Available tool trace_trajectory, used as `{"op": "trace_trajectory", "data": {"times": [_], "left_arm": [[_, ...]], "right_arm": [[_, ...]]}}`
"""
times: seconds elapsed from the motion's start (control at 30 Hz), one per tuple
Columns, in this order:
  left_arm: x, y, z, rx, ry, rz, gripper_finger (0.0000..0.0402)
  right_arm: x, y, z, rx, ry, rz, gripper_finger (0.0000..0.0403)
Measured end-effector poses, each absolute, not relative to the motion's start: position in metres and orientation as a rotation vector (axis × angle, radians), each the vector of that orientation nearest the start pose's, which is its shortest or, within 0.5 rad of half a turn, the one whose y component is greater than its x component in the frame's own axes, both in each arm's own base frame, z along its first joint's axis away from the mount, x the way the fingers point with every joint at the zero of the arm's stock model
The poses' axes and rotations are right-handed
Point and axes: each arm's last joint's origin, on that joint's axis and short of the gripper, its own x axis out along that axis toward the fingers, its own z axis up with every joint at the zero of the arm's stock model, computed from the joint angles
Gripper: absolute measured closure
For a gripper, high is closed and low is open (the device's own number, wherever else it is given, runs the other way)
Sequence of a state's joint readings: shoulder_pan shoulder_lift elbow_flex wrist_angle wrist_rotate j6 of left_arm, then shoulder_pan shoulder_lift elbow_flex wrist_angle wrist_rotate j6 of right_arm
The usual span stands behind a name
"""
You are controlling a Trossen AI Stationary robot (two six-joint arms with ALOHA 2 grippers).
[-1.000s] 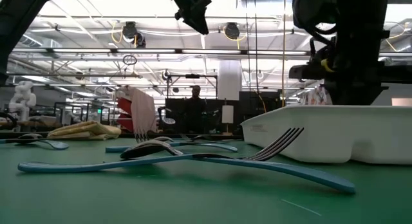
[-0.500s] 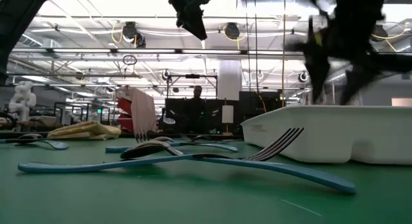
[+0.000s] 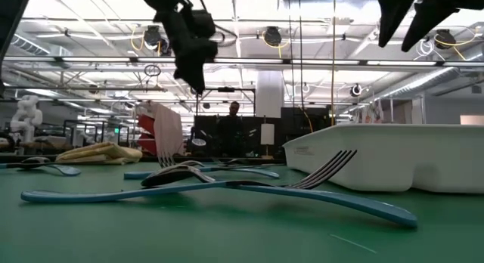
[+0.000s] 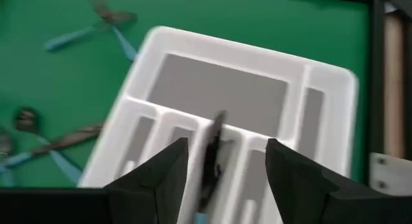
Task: Sort silverware
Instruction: Put the left blue knife into the tray
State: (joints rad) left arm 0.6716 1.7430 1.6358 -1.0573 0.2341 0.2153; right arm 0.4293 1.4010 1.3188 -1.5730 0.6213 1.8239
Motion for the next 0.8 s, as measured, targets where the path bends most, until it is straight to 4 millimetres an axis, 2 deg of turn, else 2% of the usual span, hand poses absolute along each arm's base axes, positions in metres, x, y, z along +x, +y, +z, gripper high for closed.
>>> {"op": "trace_trajectory", "data": {"times": [0.17,0.27,0.33,0.4,0.53,0.6,0.7,0.8], "left_arm": [[0.298,0.196,0.275,-0.347,1.08,0.247,0.029],[0.296,0.163,0.255,-0.332,1.201,0.169,0.029],[0.292,0.132,0.255,-0.284,1.218,0.098,0.029],[0.281,0.105,0.256,-0.264,1.212,0.093,0.029],[0.251,0.063,0.26,-0.376,1.122,0.311,0.029],[0.232,0.045,0.263,-0.484,1.06,0.444,0.029],[0.209,0.023,0.259,-0.545,1.024,0.619,0.029],[0.189,0.004,0.254,-0.616,1.077,0.714,0.029]], "right_arm": [[0.202,0.08,0.311,0.66,0.763,-1.185,0.0211],[0.2,0.085,0.311,0.645,0.767,-1.161,0.0211],[0.199,0.088,0.311,0.634,0.774,-1.144,0.0211],[0.197,0.092,0.311,0.627,0.779,-1.128,0.0211],[0.194,0.099,0.311,0.619,0.784,-1.1,0.0211],[0.192,0.101,0.311,0.615,0.786,-1.088,0.0211],[0.191,0.104,0.311,0.602,0.794,-1.071,0.0211],[0.19,0.106,0.311,0.578,0.808,-1.053,0.0211]]}}
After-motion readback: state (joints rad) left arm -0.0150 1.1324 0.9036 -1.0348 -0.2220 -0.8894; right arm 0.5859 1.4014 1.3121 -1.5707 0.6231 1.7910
